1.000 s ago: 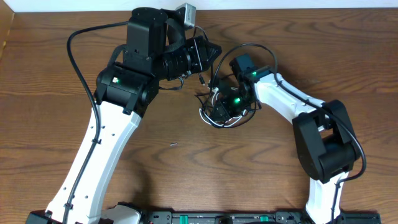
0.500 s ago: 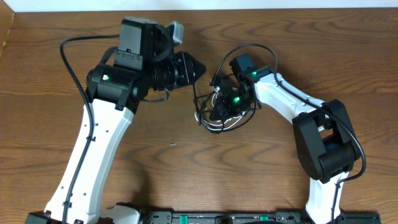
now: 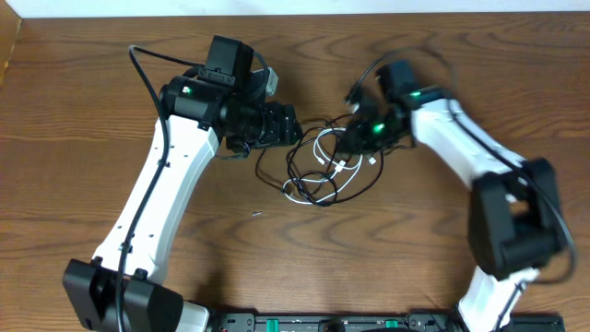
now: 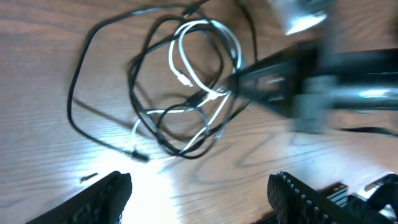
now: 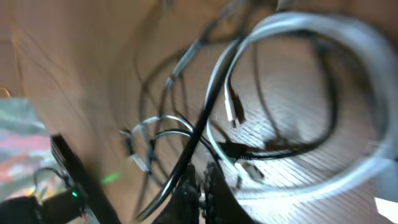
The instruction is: Untangle cables
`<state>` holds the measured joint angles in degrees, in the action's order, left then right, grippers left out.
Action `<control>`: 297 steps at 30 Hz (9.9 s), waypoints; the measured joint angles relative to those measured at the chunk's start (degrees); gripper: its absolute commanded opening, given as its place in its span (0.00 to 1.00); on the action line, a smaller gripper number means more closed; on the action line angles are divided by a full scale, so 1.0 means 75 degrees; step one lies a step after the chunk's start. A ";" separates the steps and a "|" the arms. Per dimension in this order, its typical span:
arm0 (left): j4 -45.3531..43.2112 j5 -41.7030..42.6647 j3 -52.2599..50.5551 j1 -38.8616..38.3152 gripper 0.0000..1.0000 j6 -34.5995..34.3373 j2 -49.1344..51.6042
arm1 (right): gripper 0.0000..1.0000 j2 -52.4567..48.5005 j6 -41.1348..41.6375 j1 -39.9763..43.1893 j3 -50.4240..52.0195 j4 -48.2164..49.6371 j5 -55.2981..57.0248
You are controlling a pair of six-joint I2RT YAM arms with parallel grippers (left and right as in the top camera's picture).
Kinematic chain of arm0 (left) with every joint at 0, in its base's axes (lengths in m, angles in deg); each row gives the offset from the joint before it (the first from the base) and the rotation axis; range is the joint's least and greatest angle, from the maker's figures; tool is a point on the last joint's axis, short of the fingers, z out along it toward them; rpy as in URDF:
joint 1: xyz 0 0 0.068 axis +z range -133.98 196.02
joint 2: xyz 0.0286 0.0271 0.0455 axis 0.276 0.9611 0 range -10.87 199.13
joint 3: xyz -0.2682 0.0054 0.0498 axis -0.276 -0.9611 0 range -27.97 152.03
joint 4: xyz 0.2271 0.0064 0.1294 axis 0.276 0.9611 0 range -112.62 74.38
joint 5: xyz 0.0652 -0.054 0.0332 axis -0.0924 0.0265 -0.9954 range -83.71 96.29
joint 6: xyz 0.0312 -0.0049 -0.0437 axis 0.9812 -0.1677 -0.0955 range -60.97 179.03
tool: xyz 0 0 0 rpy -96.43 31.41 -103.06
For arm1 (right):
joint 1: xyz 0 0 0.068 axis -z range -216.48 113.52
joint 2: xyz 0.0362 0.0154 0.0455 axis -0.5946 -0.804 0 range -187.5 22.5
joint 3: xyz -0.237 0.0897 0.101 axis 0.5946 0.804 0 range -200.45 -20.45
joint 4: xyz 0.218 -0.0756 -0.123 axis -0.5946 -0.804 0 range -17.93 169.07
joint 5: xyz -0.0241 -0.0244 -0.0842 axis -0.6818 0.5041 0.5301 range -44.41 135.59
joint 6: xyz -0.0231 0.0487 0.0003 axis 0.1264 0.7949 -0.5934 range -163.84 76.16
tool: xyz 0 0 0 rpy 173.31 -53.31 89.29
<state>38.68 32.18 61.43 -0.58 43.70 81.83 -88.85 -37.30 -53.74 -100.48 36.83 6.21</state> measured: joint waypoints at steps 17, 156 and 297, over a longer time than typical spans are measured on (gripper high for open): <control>-0.0265 -0.0248 -0.1676 -0.0248 0.61 0.0029 0.0012 | 0.40 0.2527 -0.0102 0.1405 -0.0006 -0.1035 0.1058; -0.5767 -0.0350 -0.3188 -0.1813 0.08 -0.1789 -0.1588 | 0.01 0.2127 0.2471 0.0035 -0.0006 -0.1457 0.1233; -0.5776 0.2311 -0.2352 0.0705 0.08 -0.4520 -0.2774 | 0.60 0.1440 -0.1084 -0.0015 0.0017 0.2092 -0.1897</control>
<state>-4.64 49.52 43.79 4.71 9.80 61.03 -78.05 -45.43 -53.85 -100.34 52.52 -8.02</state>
